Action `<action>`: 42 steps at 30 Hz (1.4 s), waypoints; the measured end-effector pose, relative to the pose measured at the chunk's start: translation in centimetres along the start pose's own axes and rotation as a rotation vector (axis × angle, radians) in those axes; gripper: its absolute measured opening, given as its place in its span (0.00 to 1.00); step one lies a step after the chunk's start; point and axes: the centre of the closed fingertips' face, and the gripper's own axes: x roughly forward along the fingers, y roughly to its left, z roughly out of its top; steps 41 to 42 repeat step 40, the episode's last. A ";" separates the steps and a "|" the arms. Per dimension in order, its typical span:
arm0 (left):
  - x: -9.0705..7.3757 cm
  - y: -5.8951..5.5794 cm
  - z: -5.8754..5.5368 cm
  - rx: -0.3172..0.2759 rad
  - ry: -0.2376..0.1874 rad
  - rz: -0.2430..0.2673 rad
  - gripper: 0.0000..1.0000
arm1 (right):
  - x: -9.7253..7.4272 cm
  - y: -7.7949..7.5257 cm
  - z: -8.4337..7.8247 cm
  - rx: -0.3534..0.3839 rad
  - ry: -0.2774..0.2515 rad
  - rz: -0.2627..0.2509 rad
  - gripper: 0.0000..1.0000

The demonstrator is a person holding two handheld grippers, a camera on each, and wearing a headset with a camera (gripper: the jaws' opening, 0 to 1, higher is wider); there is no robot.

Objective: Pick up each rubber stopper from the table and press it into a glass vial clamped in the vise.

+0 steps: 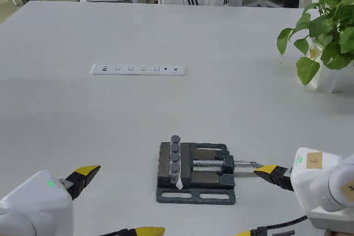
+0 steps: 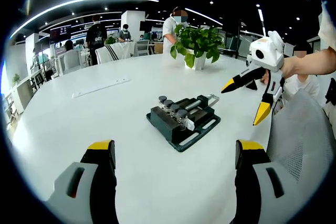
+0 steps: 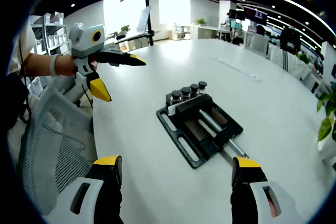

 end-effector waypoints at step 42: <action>-0.4 -0.4 -1.2 -0.007 0.051 0.038 0.99 | -2.1 0.0 -3.7 0.105 -0.037 -0.093 0.99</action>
